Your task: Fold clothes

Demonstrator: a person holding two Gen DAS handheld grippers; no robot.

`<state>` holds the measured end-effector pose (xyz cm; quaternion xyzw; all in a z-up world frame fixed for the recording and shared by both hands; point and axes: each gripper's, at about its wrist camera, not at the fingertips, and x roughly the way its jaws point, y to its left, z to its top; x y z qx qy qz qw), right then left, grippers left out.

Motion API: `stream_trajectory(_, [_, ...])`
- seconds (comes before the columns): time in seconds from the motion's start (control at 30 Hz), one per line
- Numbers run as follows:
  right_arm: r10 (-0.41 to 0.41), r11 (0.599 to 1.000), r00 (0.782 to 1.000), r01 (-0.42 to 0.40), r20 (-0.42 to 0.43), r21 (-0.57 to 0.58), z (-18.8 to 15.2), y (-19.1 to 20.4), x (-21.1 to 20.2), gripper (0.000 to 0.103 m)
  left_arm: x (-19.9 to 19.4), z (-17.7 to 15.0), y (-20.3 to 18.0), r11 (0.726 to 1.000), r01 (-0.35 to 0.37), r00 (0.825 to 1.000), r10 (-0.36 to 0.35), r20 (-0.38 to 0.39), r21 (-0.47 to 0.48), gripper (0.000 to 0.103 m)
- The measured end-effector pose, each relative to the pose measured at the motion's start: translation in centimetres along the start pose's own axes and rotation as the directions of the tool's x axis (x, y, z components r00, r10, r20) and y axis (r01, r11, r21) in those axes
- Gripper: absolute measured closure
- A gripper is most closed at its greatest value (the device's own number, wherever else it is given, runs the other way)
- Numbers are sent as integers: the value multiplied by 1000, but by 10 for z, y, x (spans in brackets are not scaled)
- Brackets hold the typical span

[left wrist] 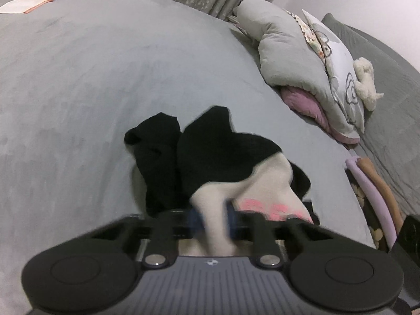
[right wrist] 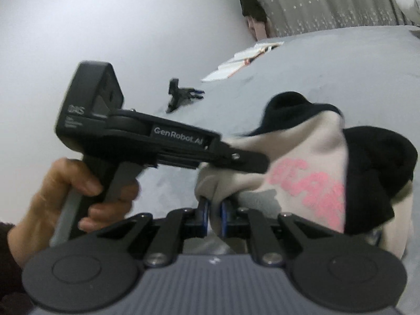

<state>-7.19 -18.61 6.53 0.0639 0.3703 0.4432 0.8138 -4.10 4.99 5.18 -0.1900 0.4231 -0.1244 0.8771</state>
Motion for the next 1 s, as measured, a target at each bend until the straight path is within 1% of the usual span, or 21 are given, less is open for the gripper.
stream_trajectory(0.07, [-6, 1000, 1000, 6, -6, -10, 1, 2, -2, 89, -3, -4, 3, 999, -27, 1000, 27, 10, 19, 92])
stream_trajectory(0.1, [-7, 1000, 1000, 8, 3, -16, 2, 1, -5, 86, -5, -6, 5, 999, -37, 999, 37, 12, 24, 93])
stream_trajectory(0.17, [-1, 1000, 999, 2, 37, -24, 4, 1, -16, 74, -8, -9, 10, 998, -57, 998, 56, 16, 33, 93])
stream_trajectory(0.2, [-5, 1000, 998, 7, 66, -23, 6, 0, -24, 65, -9, -11, 12, 997, -67, 998, 66, 18, 38, 93])
stream_trajectory(0.23, [-15, 1000, 996, 17, 93, -19, 7, -2, -32, 62, -11, -13, 15, 996, -77, 997, 76, 20, 42, 93])
stream_trajectory(0.3, [-36, 999, 991, 36, 129, 3, 11, -10, -43, 60, -14, -16, 19, 994, -97, 995, 96, 25, 51, 93])
stream_trajectory(0.37, [-79, 997, 985, 75, 156, 34, 13, -19, -53, 59, -24, -21, 32, 992, -119, 993, 118, 17, 49, 93])
stream_trajectory(0.4, [-127, 991, 978, 118, 163, 61, 14, -26, -55, 58, -25, -24, 36, 991, -123, 992, 123, 5, 46, 93])
stream_trajectory(0.5, [-189, 979, 971, 173, 149, 112, 14, -41, -53, 58, -26, -32, 50, 992, -125, 991, 126, -42, 36, 92])
stream_trajectory(0.57, [-188, 976, 973, 170, 136, 138, 14, -47, -48, 58, -27, -38, 59, 992, -126, 989, 128, -74, 28, 90])
stream_trajectory(0.63, [-192, 975, 974, 174, 124, 139, 13, -49, -42, 57, -27, -42, 64, 993, -117, 988, 120, -101, 30, 82])
stream_trajectory(0.67, [-195, 975, 973, 178, 123, 135, 11, -48, -40, 56, -27, -43, 65, 993, -115, 987, 118, -104, 38, 80])
stream_trajectory(0.73, [-208, 973, 971, 194, 118, 123, 12, -47, -36, 52, -30, -46, 65, 990, -127, 987, 133, -92, 62, 65])
stream_trajectory(0.8, [-215, 972, 969, 200, 124, 123, 11, -45, -37, 50, -34, -45, 61, 983, -151, 985, 159, -70, 104, 62])
stream_trajectory(0.87, [-202, 974, 970, 186, 132, 126, 9, -42, -41, 48, -39, -43, 58, 979, -152, 985, 161, -56, 135, 59])
stream_trajectory(0.9, [-194, 976, 971, 177, 139, 129, 9, -40, -44, 47, -41, -43, 57, 980, -143, 987, 151, -53, 136, 57])
stream_trajectory(0.97, [-183, 977, 970, 161, 163, 139, 10, -40, -48, 45, -51, -38, 59, 987, -106, 993, 111, -31, 123, 54])
stream_trajectory(1.0, [-184, 977, 968, 160, 173, 142, 11, -40, -50, 44, -54, -34, 59, 988, -100, 995, 102, -14, 118, 49])
